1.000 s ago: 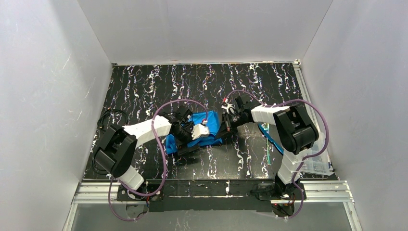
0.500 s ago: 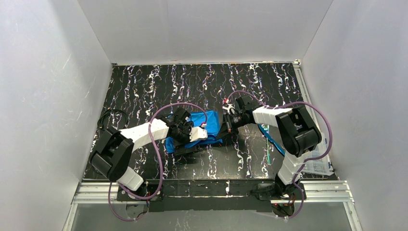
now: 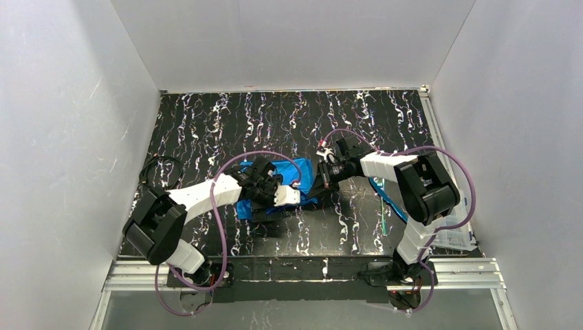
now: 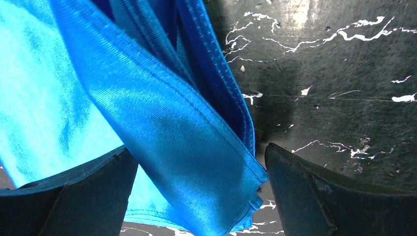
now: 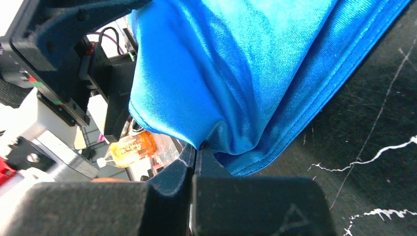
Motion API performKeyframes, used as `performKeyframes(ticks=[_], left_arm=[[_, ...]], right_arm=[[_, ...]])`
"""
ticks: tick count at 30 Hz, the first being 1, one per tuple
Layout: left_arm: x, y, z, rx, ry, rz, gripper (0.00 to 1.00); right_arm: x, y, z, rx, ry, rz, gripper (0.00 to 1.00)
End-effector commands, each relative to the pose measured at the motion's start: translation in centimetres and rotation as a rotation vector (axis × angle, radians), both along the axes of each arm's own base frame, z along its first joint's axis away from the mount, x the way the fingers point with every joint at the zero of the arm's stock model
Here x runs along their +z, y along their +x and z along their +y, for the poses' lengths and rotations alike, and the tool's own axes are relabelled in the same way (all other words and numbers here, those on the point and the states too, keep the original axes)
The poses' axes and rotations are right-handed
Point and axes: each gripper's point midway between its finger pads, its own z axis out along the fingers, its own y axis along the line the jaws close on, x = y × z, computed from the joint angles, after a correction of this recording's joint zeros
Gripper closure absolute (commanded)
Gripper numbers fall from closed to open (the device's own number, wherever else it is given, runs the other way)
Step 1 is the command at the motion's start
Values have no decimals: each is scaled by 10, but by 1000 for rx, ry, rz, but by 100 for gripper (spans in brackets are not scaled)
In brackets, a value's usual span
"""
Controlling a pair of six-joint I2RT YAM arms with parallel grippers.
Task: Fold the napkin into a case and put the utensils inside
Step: Pick up the lower triangle-folded napkin from the center of the board.
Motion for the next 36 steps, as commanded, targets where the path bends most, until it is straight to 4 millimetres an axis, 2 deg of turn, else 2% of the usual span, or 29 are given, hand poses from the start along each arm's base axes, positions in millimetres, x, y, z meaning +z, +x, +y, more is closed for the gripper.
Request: performKeyframes(ticks=[1, 8, 14, 19, 24, 27, 28, 29, 30, 31, 36], left_arm=[[-5, 2, 3, -100, 38, -78, 2], [-12, 11, 9, -139, 96, -180, 2], [-8, 15, 10, -133, 107, -191, 3], [4, 19, 3, -84, 60, -210, 2], [5, 19, 6, -30, 92, -160, 2], [4, 16, 6, -50, 91, -158, 13], [3, 14, 6, -67, 90, -153, 27], [3, 12, 6, -80, 93, -144, 47], [2, 12, 7, -78, 97, -142, 90], [2, 12, 9, -69, 103, -144, 100], [2, 11, 13, -62, 119, -147, 100]], right_arm=[[27, 3, 8, 21, 68, -38, 99], [24, 5, 7, 20, 69, -20, 99], [29, 8, 6, 12, 85, -13, 99], [31, 6, 3, 15, 88, -13, 99], [29, 6, 2, 13, 83, -15, 99], [29, 6, 2, 14, 84, -15, 99], [29, 6, 3, 14, 83, -15, 99], [30, 7, 2, 13, 84, -16, 99], [30, 7, 2, 14, 84, -15, 99], [30, 7, 2, 14, 84, -15, 99], [31, 8, 3, 13, 84, -22, 99]])
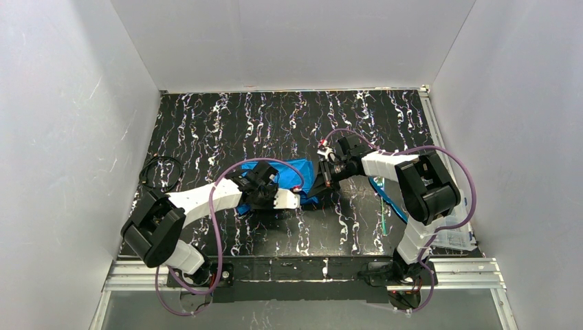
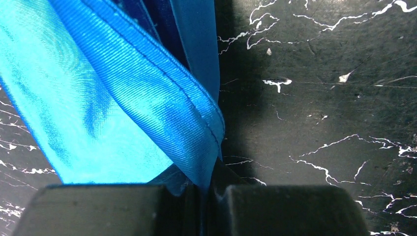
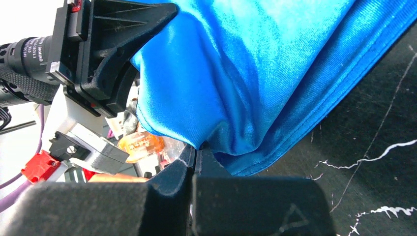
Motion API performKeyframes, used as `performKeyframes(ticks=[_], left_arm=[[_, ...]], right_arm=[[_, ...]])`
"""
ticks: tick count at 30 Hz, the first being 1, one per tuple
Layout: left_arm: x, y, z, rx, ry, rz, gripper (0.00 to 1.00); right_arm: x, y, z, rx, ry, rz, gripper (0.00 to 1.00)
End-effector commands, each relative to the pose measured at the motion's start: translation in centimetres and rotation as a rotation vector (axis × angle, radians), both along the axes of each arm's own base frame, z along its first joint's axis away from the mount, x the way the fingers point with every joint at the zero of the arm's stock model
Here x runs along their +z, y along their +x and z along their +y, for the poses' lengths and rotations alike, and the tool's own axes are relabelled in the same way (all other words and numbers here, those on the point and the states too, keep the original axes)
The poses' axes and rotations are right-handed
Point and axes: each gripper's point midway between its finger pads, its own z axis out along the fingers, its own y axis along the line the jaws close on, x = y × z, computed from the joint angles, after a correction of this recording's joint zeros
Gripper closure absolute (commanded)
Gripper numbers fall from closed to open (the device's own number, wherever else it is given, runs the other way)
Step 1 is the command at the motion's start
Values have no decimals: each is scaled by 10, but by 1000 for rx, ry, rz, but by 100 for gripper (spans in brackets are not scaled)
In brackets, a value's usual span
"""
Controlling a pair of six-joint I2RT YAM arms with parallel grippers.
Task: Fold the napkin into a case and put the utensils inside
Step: Pick up the lower triangle-folded napkin from the center of the board, then fold the lower triangle-folded napkin at the center of the board.
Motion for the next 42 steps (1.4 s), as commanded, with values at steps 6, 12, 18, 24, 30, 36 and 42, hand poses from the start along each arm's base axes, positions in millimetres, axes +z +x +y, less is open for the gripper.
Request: performKeyframes(ticks=[6, 12, 18, 24, 30, 36, 42], left_arm=[[13, -17, 3, 7, -12, 66, 100], [16, -56, 6, -30, -30, 236, 100], [15, -74, 0, -36, -49, 412, 100], [0, -58, 7, 42, -33, 559, 100], [-6, -55, 11, 44, -40, 705, 100], [0, -66, 5, 48, -58, 912, 100], [9, -60, -2, 121, -131, 1091, 100]], right_arm=[[25, 4, 3, 9, 43, -38, 99], [29, -12, -4, -1, 41, -7, 99], [34, -7, 0, -8, 43, 5, 99], [19, 11, 4, -14, 9, 17, 99], [9, 33, 11, -32, -10, 5, 91], [17, 53, 13, -24, -29, -116, 52], [43, 76, -6, -81, -78, -350, 46]])
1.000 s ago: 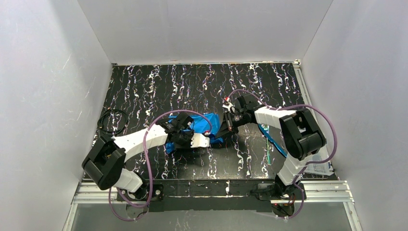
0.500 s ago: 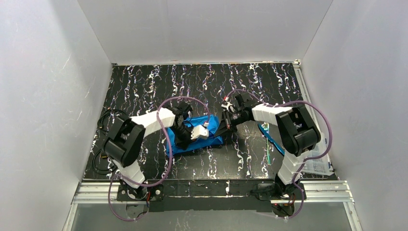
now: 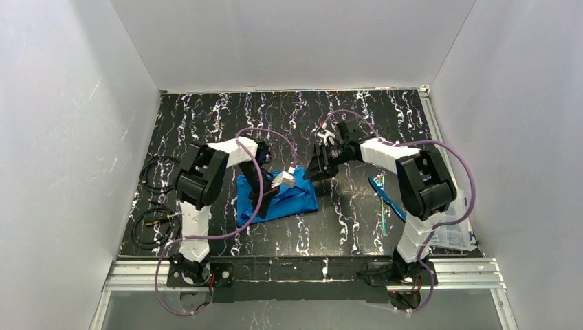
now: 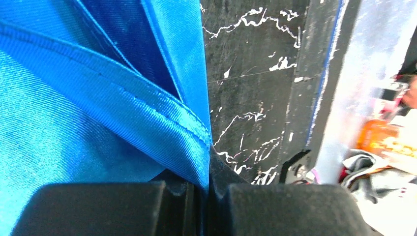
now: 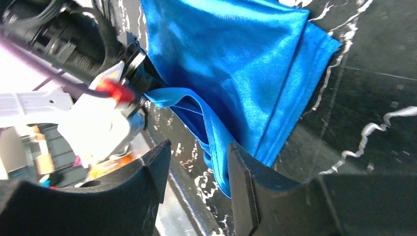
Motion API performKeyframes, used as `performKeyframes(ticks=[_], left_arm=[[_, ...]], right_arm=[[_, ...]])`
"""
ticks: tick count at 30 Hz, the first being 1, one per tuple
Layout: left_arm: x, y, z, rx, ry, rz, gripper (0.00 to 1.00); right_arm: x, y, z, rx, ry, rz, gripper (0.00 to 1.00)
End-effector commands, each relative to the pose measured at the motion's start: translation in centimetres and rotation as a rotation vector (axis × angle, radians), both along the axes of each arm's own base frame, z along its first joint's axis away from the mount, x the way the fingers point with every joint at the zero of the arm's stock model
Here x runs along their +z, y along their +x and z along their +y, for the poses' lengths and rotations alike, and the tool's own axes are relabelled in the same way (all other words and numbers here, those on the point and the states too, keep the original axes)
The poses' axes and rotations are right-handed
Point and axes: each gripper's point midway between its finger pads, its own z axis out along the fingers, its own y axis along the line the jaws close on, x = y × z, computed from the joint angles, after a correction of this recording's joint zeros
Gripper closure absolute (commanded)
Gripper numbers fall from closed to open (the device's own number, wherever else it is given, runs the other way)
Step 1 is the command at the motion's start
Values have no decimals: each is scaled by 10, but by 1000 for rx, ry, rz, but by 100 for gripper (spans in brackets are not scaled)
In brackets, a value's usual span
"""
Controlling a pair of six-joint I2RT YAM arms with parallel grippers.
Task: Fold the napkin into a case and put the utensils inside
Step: Fold the lower triangle-folded napkin at the center of the board.
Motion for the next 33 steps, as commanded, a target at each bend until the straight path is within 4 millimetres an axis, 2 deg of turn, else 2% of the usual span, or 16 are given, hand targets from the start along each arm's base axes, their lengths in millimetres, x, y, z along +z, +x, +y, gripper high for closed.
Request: performKeyframes(ticks=[1, 3, 5, 6, 10, 16, 19, 24, 31, 32, 33], left_arm=[[17, -9, -3, 53, -53, 157, 100], [17, -9, -4, 61, -57, 170, 100], [16, -8, -5, 70, -57, 189, 100], [16, -8, -4, 71, -54, 194, 100], [16, -7, -4, 77, -37, 213, 100], [19, -6, -4, 84, -28, 232, 100], [21, -7, -4, 90, -24, 246, 100], [18, -6, -1, 90, -4, 258, 100], [8, 6, 4, 133, 75, 168, 100], [7, 7, 5, 137, 86, 155, 91], [7, 9, 5, 148, 95, 144, 38]], right_arm=[[41, 23, -20, -58, -15, -260, 47], [61, 20, -25, -92, 53, -350, 53], [77, 7, -24, -94, 150, -411, 62], [78, -2, -23, -93, 192, -394, 67], [52, -31, -16, 4, 217, -262, 84], [31, -43, 7, 65, 176, -280, 89], [13, -44, 7, 64, 156, -263, 92], [-13, -34, 12, 51, 133, -245, 95], [-58, -25, 10, 13, 22, -183, 99], [-65, -25, 7, 1, -3, -179, 99], [-70, -27, 5, -3, -22, -168, 99]])
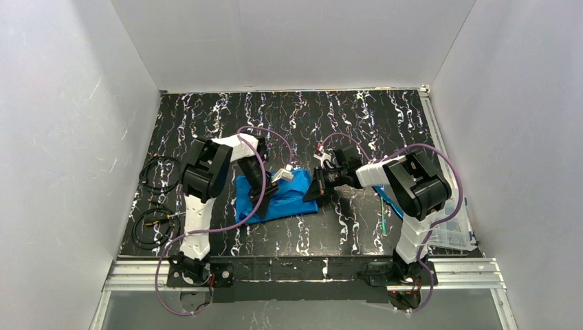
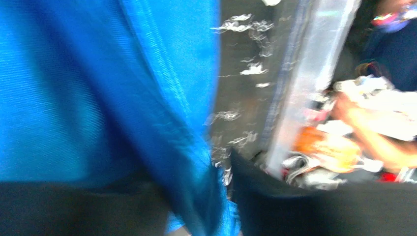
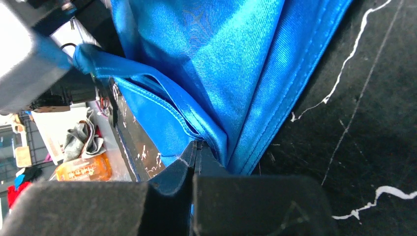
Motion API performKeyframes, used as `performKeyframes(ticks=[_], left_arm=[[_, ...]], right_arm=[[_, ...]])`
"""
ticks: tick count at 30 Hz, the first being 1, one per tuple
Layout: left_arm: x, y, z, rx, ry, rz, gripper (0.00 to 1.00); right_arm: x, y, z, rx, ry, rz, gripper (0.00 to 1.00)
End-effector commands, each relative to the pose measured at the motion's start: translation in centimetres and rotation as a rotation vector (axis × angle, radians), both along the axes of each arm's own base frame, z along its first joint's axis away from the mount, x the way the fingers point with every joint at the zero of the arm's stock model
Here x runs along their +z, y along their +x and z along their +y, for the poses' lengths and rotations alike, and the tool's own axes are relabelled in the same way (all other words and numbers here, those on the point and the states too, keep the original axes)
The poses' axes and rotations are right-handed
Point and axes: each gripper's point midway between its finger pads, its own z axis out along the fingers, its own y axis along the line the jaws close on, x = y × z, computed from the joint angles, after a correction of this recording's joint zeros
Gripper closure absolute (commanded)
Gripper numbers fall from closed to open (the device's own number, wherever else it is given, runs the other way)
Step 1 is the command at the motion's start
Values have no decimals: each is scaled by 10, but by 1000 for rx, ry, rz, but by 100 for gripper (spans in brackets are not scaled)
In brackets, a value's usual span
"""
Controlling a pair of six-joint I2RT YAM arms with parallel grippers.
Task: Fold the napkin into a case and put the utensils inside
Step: Fold the lower triangle-folded napkin at the center of the board.
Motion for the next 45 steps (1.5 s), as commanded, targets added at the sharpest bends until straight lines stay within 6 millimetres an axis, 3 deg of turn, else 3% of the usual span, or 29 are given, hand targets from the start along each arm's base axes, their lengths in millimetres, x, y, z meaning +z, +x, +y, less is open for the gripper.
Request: performKeyframes(ticks=[1, 2, 7, 11, 17, 23, 27, 32, 45], left_arm=[[3, 14, 3, 44, 55, -82, 6], [5, 17, 3, 52, 63, -101, 2], [30, 25, 2, 74, 48, -188, 2], [42, 30, 12, 52, 73, -280, 2], [38, 45, 34, 22, 131, -579, 2], [27, 37, 34, -110, 158, -789, 2], [18, 32, 29, -177, 177, -834, 2], [15, 60, 33, -162, 232, -985, 2], [27, 72, 40, -96, 248, -973, 2]], right_arm=[[-14, 14, -2, -36, -68, -65, 99], [-18, 13, -5, -44, -84, -62, 99], [-29, 11, -15, -82, -132, -48, 99], [-32, 15, -17, -107, -139, -35, 99], [-34, 15, -18, -117, -109, 21, 99], [-28, 16, -12, -109, -67, 35, 99], [-25, 16, -11, -99, -65, 32, 99], [-24, 14, -13, -88, -73, 32, 99], [-26, 5, -17, -68, -82, 40, 99]])
